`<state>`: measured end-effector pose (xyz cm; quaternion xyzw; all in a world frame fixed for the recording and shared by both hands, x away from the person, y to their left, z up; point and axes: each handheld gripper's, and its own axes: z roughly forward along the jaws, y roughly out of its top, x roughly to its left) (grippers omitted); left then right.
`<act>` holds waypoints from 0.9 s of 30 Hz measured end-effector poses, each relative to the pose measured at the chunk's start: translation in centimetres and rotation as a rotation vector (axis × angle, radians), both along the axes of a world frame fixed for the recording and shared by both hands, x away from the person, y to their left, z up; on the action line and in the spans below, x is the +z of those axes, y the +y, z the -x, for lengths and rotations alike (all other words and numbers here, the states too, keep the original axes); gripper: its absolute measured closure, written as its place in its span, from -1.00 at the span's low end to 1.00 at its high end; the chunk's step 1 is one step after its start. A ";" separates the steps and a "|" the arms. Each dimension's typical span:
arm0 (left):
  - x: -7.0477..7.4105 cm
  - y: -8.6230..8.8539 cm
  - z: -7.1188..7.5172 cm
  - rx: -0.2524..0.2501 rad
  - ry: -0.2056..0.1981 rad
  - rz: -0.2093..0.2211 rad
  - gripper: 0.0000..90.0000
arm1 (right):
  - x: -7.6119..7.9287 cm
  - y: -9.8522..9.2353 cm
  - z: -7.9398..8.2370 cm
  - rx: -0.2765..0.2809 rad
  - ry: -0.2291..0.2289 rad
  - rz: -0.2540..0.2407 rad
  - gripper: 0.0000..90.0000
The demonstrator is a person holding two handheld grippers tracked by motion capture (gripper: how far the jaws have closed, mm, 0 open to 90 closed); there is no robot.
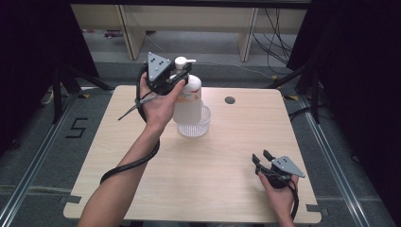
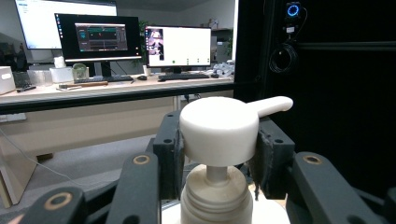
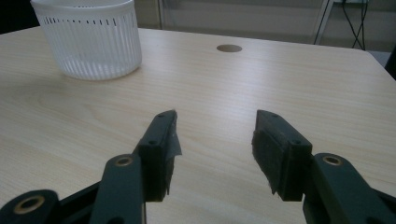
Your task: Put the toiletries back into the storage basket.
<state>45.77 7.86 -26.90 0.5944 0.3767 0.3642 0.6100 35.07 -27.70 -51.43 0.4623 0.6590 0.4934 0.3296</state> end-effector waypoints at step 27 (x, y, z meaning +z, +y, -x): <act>-0.6 -1.0 -1.7 -0.022 -0.010 -0.016 0.32 | 0.1 0.0 0.2 -0.005 0.027 -0.007 0.11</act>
